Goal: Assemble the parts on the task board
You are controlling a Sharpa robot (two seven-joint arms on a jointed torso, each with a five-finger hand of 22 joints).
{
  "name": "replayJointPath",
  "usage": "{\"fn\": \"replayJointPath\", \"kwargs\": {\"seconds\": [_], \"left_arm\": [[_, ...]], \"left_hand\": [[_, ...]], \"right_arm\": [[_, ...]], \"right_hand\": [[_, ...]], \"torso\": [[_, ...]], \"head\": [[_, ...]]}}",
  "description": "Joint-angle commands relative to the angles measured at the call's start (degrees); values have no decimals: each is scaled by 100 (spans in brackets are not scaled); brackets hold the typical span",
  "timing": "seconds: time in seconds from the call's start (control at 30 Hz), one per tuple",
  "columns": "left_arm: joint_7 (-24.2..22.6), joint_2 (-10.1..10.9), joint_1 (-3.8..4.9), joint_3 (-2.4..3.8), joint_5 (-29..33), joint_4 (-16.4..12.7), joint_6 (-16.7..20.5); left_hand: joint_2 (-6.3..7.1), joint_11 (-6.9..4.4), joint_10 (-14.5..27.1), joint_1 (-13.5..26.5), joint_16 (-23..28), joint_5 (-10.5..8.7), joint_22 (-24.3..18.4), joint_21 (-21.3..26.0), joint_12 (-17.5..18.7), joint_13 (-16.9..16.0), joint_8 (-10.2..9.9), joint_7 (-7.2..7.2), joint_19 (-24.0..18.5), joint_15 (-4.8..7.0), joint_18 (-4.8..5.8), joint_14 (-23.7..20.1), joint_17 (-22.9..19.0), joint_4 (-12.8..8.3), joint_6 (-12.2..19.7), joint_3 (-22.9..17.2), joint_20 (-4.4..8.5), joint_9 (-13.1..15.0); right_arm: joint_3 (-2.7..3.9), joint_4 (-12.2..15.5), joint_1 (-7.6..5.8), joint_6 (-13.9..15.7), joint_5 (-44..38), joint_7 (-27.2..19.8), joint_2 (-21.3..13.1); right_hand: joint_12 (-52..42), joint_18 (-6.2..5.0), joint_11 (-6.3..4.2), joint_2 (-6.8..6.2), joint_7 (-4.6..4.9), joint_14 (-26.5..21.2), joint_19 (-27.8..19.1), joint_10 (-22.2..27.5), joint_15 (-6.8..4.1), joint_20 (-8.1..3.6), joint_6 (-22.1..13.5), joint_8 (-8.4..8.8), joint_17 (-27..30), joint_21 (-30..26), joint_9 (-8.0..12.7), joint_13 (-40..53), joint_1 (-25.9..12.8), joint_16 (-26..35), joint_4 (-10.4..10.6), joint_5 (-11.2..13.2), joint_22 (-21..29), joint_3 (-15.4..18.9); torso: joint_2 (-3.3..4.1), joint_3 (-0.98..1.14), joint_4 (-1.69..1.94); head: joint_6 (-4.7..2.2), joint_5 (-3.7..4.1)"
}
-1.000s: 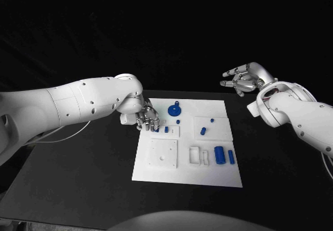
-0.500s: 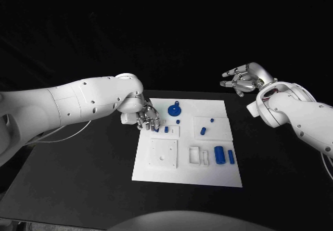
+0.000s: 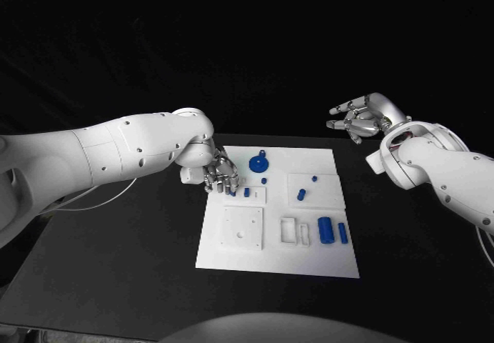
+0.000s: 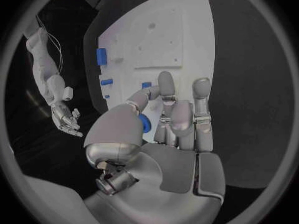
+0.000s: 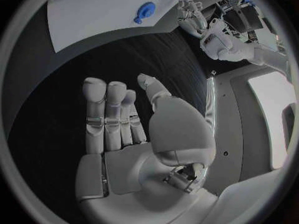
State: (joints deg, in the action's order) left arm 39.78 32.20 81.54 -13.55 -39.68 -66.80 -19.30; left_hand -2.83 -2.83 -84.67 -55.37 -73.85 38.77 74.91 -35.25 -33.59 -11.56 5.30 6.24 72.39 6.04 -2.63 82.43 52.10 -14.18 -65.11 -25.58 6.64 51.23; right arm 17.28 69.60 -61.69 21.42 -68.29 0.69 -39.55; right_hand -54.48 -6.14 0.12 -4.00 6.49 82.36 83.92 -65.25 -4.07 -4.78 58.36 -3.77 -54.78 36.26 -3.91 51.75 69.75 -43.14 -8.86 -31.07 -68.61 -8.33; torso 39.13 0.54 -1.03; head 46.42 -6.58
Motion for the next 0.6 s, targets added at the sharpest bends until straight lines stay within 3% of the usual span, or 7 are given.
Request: {"fn": "replayJointPath", "kwargs": {"seconds": [0.03,0.6], "left_arm": [[-28,-41,-36,-16,100,-23,-156],[-52,-71,-95,-16,-121,-2,-83]], "left_hand": [[-43,-113,-213,29,-34,37,106,21,-35,1,7,-738,33,5,-45,18,16,-12,-859,-43,7,6],[-41,-117,-214,26,-41,44,105,11,-55,1,-4,-744,34,4,-57,29,59,-23,-889,-55,-1,33]], "right_arm": [[3,5,2,-61,-49,-31,-1],[3,3,9,-60,-50,-33,-2]], "right_hand": [[-11,-112,-19,-37,0,27,287,-2,-10,-44,22,20,-7,32,8,3,-34,37,2,-36,-4,-47],[-11,-112,-19,-37,0,27,287,-2,-10,-44,22,20,-7,32,8,3,-34,37,2,-36,-4,-47]], "torso": [[2,-2,0],[0,-4,-1]], "head": [[8,1],[23,10]]}}
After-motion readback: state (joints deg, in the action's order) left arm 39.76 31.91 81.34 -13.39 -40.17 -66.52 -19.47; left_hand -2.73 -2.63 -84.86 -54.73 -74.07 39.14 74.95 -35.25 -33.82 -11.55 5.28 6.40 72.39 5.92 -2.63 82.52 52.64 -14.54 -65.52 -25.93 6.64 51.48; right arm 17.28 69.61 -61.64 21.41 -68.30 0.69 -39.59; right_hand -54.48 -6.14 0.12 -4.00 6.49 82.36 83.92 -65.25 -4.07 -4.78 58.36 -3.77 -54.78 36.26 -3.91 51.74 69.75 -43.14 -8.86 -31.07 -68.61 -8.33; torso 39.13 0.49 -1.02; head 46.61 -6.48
